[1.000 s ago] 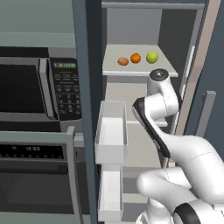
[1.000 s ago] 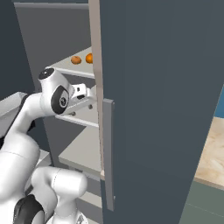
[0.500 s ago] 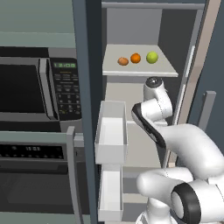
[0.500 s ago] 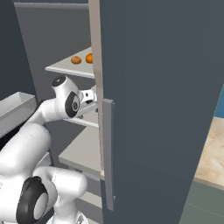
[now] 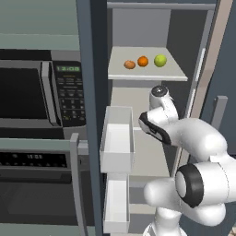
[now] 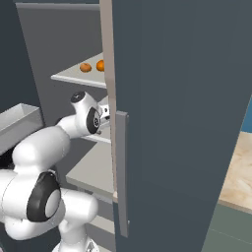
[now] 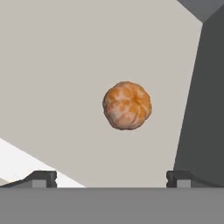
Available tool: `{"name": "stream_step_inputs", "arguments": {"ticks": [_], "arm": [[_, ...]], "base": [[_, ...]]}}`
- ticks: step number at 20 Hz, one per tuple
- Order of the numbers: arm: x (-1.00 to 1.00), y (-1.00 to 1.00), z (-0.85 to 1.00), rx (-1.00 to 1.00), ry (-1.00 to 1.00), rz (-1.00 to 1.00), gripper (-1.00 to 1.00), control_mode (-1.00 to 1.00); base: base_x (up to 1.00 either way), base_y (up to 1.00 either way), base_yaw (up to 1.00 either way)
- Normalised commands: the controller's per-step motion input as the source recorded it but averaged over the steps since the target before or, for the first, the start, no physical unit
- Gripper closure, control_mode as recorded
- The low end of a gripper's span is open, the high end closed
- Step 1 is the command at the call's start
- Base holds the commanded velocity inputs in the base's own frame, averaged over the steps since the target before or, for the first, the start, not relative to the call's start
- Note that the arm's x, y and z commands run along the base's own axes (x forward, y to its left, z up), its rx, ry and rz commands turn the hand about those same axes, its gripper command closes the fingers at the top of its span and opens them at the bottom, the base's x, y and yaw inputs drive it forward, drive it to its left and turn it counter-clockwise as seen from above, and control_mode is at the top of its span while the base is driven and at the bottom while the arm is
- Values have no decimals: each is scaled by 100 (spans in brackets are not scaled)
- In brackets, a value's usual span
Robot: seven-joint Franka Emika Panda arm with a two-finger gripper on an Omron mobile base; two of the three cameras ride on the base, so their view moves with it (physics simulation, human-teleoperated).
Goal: Take the tangerines from the second highest rack and move them to the highest rack where the pear and tangerine are located, to maximize freezer space. Close the freezer door after rearranging.
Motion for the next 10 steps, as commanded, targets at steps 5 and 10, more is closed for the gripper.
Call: {"name": "stream_step_inputs", "arguments": {"ticks": [5, 10], "arm": [[48, -8, -20, 0, 0, 0, -100, -100], [45, -8, -25, 0, 0, -1, -100, -100]], "base": [[0, 0, 0], [0, 0, 0]]}}
